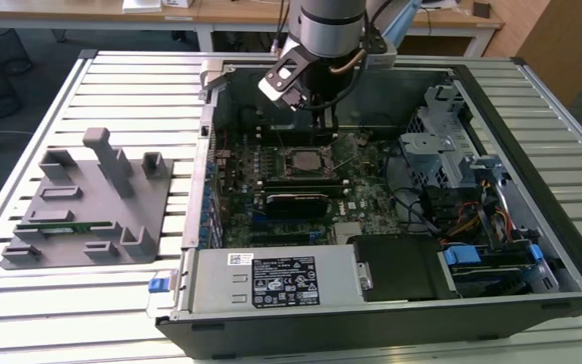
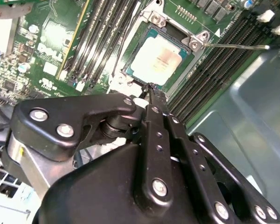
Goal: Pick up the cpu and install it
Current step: 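Close the cpu cover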
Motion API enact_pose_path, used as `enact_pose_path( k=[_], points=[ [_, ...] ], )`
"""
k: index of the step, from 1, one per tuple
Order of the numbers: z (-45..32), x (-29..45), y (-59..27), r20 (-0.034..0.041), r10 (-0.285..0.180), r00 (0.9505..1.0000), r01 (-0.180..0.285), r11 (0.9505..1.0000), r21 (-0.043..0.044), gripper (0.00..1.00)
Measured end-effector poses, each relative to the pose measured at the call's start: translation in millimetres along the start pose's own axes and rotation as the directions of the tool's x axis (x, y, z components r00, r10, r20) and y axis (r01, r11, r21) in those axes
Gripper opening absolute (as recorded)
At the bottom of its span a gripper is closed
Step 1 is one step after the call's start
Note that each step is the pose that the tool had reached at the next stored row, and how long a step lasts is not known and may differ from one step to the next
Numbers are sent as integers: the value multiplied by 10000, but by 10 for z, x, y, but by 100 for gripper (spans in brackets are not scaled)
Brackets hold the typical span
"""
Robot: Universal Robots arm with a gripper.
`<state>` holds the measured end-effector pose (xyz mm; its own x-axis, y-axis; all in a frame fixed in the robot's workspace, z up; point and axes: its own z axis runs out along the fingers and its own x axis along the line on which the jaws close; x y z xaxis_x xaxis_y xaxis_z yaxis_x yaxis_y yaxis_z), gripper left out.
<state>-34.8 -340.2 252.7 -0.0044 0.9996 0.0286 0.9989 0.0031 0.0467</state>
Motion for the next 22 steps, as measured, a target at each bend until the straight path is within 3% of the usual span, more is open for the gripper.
enact_pose_path(
  k=[3, 9, 13, 16, 22],
  points=[
    [-64, 2, 3, 1, 0, 10000, 0, 10000, 1, 11],
    [-65, -3, 3, 6, -1, 10000, 1, 10000, 1, 11],
    [-65, -46, 4, 5, -1, 10000, 1, 10000, 8, 11],
    [-62, -62, 60, -3, 3, 10000, -3, 9999, 111, 11],
    [-52, -65, 290, -3, 11, 10000, -11, 9993, 386, 11]
  ],
)
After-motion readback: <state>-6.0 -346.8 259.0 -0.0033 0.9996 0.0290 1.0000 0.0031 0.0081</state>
